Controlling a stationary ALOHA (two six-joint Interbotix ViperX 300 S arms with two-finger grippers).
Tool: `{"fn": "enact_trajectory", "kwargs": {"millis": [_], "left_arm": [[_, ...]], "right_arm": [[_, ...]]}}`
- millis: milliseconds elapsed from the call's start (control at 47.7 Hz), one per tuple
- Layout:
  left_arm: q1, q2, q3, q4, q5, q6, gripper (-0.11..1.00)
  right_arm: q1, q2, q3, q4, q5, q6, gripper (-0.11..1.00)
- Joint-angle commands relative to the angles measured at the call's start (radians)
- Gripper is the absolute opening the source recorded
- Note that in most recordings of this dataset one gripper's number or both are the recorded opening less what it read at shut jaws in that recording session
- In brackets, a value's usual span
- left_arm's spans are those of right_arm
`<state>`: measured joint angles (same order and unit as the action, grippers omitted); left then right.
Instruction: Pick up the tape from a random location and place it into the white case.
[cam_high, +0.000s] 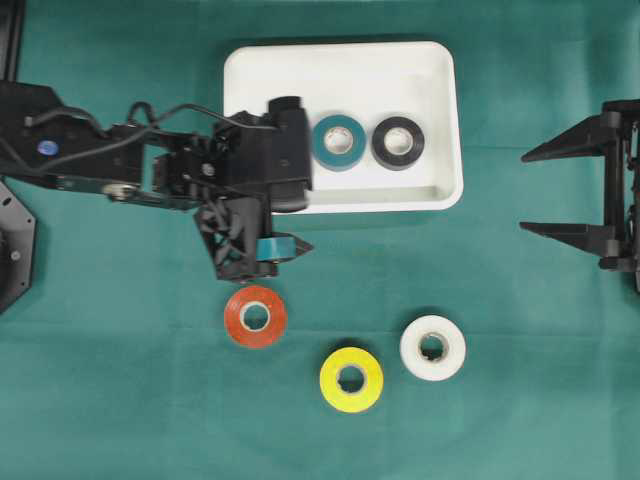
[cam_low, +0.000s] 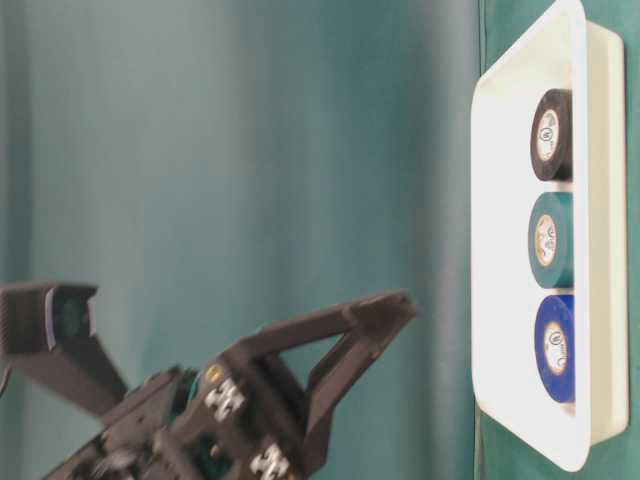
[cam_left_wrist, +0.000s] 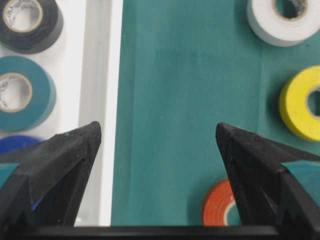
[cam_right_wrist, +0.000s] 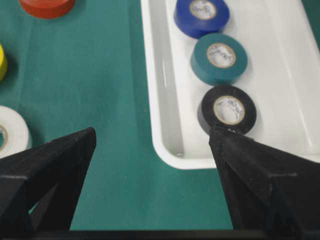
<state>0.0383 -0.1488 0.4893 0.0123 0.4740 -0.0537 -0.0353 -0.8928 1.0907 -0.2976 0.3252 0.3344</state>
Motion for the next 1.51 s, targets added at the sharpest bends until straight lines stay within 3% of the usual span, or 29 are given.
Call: {"fn": "enact_trajectory", "kwargs": {"millis": [0,377,1195,1488], "left_arm": [[-0.003,-0.072,0.017,-0.002,-0.011,0.002,1.00],[-0.003,-0.314,0.233,-0.002,-0.216,0.000,1.00],[-0.003,-0.640,0.456,-0.002,-0.242,0.006,1.00],[-0.003,-0.698,0.578,-0.002,-0.388,0.005,1.00]], "right_arm": [[-0.002,-0.008,-0.029,-0.002,0.000,0.000,0.89],[-0.002,-0.032,-0.049,-0.002,0.000,-0.005,0.89],[-0.002,-0.069,-0.087,-0.002,-0.014,-0.008,0.89],[-0.002,-0.064,-0.066,-0.009,-0.063,-0.015,0.88]]}}
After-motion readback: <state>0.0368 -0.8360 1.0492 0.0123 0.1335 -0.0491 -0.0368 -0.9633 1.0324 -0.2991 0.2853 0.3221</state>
